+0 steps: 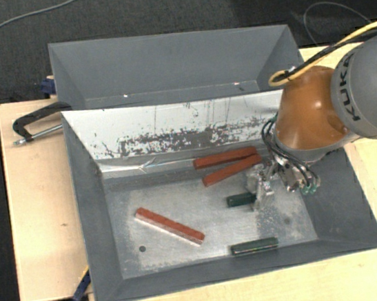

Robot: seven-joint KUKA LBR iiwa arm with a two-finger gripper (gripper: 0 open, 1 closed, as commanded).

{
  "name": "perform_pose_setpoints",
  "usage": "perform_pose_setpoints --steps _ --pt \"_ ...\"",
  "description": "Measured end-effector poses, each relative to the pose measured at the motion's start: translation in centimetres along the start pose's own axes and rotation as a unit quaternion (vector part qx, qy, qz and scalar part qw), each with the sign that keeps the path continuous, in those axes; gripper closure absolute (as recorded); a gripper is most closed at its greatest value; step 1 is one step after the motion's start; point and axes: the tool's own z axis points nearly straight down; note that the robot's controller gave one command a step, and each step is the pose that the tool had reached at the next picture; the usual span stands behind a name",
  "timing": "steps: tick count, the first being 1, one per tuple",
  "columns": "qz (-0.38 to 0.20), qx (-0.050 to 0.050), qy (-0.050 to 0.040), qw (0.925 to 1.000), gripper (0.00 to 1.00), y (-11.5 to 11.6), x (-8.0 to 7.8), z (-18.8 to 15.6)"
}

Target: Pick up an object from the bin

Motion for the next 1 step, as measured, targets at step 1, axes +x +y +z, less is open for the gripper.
perform_pose_setpoints --steps 1 --pt "-0.181 0.001 -0.004 0.9834 1.0 -0.48 -2.42 -13.5"
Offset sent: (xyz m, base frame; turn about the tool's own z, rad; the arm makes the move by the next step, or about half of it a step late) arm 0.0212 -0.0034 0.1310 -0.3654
